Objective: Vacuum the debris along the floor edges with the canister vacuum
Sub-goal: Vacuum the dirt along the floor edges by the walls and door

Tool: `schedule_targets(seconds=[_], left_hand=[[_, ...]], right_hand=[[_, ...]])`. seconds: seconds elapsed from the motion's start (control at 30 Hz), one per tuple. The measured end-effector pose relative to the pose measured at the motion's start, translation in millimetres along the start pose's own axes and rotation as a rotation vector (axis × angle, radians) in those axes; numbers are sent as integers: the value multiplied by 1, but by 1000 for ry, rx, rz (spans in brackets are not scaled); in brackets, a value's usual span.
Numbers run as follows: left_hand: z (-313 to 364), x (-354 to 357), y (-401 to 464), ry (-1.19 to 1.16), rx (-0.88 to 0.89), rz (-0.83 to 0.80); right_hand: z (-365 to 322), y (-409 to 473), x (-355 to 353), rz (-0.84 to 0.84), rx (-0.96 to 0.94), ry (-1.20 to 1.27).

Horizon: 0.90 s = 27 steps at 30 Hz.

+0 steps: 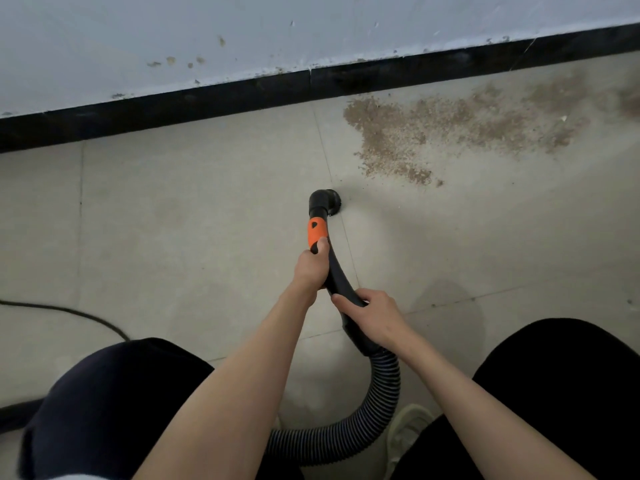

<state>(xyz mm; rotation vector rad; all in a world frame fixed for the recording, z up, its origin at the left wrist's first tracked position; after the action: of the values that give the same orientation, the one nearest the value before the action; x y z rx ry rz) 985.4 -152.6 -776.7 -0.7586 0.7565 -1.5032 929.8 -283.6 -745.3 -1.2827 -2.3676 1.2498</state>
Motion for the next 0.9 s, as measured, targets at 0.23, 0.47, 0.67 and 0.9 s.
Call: schedule_targets(seconds=[0.23, 0.47, 0.67, 0.9], left_hand=[[-33, -33, -17, -119, 1, 168], [-37, -16, -32, -120, -12, 124], [-16, 19, -25, -49, -42, 44], [63, 10, -3, 52, 59, 62]], right_hand=[[-15, -1, 18, -177, -24, -95], [-4, -21, 17, -201, -23, -44], [10, -30, -8, -130, -2, 82], [-33, 8, -41, -79, -113, 120]])
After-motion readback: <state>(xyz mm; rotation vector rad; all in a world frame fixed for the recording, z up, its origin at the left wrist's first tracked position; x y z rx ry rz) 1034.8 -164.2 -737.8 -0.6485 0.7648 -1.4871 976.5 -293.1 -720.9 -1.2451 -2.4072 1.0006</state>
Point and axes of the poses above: each hand's wrist, its own y-axis towards the middle knuckle, its own x-axis out of the palm, z = x × y, the point moved 5 cm from there along y, towards the middle knuckle, and after that the axes turned 15 degrees about -z, right-handed, at the moved point
